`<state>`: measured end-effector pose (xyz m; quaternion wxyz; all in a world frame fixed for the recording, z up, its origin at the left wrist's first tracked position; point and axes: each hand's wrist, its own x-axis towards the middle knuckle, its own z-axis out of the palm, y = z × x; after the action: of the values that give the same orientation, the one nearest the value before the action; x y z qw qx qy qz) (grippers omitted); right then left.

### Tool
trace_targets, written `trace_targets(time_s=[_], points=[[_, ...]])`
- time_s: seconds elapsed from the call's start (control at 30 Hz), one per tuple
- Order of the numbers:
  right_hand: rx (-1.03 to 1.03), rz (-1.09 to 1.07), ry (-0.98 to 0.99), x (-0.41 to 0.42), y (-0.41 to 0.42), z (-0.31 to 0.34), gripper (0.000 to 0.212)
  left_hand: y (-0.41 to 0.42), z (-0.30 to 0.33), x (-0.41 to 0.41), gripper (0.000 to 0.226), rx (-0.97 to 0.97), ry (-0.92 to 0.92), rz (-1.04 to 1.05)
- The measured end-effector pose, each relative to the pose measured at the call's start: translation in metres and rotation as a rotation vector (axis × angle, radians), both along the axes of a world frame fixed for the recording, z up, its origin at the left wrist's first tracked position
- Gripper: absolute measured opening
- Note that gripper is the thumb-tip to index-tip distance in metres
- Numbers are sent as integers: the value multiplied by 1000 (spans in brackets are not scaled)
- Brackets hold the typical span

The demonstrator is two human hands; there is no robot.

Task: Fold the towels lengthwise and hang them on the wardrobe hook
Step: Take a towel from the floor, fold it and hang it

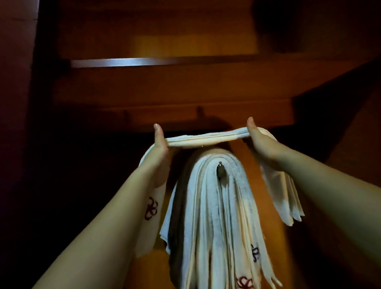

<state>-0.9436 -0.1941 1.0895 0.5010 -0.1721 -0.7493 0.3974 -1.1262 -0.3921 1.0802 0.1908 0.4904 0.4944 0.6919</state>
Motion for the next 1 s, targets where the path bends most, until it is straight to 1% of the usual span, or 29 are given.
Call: trace_targets(time_s=[0.07, 0.13, 0.17, 0.2, 0.27, 0.3, 0.33, 0.37, 0.47, 0.5, 0.6, 0.67, 0.73, 0.87, 0.93, 1.0], points=[[-21, 8, -5, -11, 10, 6, 126, 15, 6, -13, 110, -59, 49, 11], [-37, 35, -2, -21, 22, 12, 133, 26, 11, -20, 107, -98, 81, 31], [-53, 32, -2, -23, 20, 16, 131, 31, 14, -21, 106, -98, 87, 37], [-61, 40, -5, -25, 18, 18, 122, 36, 16, -24, 104, -90, 86, 39], [-50, 61, -6, -32, 18, 24, 87, 48, 22, -29, 98, -70, 61, 27], [-48, 56, 4, -36, 21, 25, 77, 53, 24, -32, 95, -62, 31, 18], [-51, 42, 9, -41, 29, 27, 77, 58, 26, -35, 94, -55, 4, 19], [-55, 46, 12, -46, 37, 26, 84, 63, 27, -40, 95, -51, -14, 9], [-71, 95, 12, -58, 71, 23, 116, 69, 26, -47, 93, -53, -8, -21], [-71, 89, -9, -58, 63, 22, 116, 72, 25, -52, 90, -52, -10, -27], [-70, 76, 14, -61, 54, 20, 86, 75, 24, -58, 88, -61, -29, -43], [-88, 69, 16, -65, 56, 18, 77, 76, 21, -59, 91, -82, 0, 6], [-93, 81, -12, -68, 59, 14, 81, 76, 16, -62, 96, -103, 8, 38], [-55, 121, -71, -73, 73, 1, 88, 78, -3, -75, 110, -91, -68, 98], [-25, 124, -108, -71, 76, -6, 91, 76, -14, -73, 101, -91, -72, 105], [-24, 162, -129, -67, 71, -17, 82, 75, -28, -64, 87, -75, -45, 109]])
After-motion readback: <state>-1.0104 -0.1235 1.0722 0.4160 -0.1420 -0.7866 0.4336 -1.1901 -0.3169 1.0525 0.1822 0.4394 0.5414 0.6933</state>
